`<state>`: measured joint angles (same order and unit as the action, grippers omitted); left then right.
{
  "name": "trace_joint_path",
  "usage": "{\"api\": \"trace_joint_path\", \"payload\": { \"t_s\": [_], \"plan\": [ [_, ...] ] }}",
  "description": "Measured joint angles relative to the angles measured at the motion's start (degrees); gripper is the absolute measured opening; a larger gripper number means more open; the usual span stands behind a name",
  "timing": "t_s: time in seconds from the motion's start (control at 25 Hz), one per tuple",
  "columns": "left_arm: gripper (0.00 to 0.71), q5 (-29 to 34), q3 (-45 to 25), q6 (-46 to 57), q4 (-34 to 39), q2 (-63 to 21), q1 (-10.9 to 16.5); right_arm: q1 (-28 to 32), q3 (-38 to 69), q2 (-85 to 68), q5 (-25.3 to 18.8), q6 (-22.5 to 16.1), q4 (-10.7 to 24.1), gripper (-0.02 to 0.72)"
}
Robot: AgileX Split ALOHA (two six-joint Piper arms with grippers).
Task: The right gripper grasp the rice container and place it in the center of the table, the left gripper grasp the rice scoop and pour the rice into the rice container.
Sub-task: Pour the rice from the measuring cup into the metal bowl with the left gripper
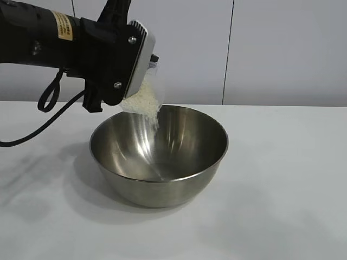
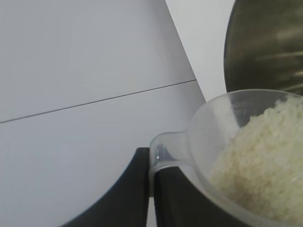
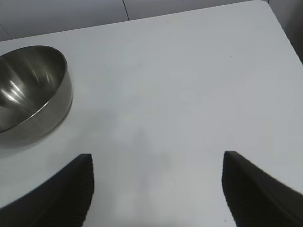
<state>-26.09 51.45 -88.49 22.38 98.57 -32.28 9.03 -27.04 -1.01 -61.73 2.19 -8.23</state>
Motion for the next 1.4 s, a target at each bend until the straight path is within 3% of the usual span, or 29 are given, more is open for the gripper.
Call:
{"api": "trace_joint_path", "payload": {
  "t_s": [0.56, 1.4],
  "plan": [
    [0.012, -3.44, 0.00, 3.40, -0.06, 0.00, 0.00, 0.00, 0.00, 0.00, 0.00, 0.00, -0.06, 0.516],
    [0.012, -3.73, 0.00, 3.66, -0.06, 0.00, 0.00, 0.00, 0.00, 0.00, 0.00, 0.00, -0.12, 0.516]
  ]
}}
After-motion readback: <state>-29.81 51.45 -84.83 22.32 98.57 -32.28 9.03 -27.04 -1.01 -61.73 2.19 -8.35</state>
